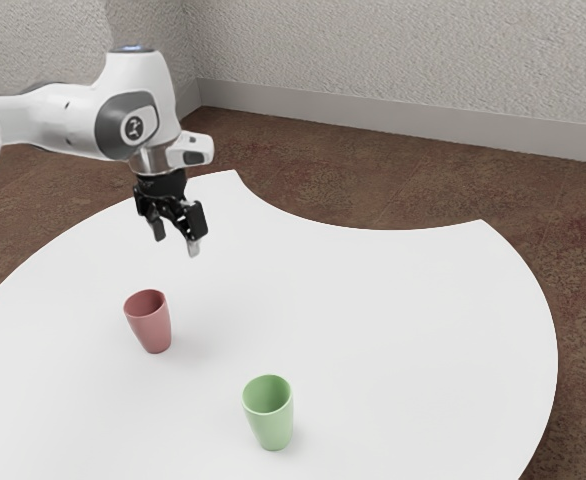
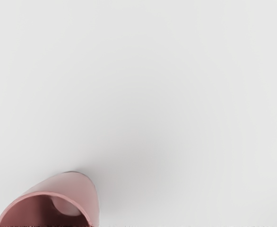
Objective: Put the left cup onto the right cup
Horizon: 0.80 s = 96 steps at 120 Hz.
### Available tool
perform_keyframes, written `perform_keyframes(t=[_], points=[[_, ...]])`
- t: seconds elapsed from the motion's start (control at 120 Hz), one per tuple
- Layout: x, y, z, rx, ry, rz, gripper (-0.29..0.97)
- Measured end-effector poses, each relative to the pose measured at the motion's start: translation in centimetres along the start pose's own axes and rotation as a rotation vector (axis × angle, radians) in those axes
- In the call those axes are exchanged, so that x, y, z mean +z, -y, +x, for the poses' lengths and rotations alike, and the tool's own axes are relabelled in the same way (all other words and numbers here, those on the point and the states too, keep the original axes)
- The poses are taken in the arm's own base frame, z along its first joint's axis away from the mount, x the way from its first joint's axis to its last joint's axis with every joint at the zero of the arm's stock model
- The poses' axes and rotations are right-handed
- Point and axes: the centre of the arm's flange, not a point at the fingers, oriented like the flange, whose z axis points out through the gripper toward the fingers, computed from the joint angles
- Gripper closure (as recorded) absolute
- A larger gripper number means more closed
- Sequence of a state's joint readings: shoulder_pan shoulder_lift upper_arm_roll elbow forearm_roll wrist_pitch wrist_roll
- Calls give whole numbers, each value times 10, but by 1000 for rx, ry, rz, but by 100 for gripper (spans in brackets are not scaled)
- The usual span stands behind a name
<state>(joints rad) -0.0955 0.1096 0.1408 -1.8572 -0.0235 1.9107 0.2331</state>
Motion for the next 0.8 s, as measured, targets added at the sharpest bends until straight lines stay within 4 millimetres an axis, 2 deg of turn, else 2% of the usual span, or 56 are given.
perform_keyframes(t=[0.133,0.458,0.8], points=[[4,-5,-4,10,0,-1,2],[31,-8,-18,17,16,-3,2],[48,-8,-22,15,10,8,2]])
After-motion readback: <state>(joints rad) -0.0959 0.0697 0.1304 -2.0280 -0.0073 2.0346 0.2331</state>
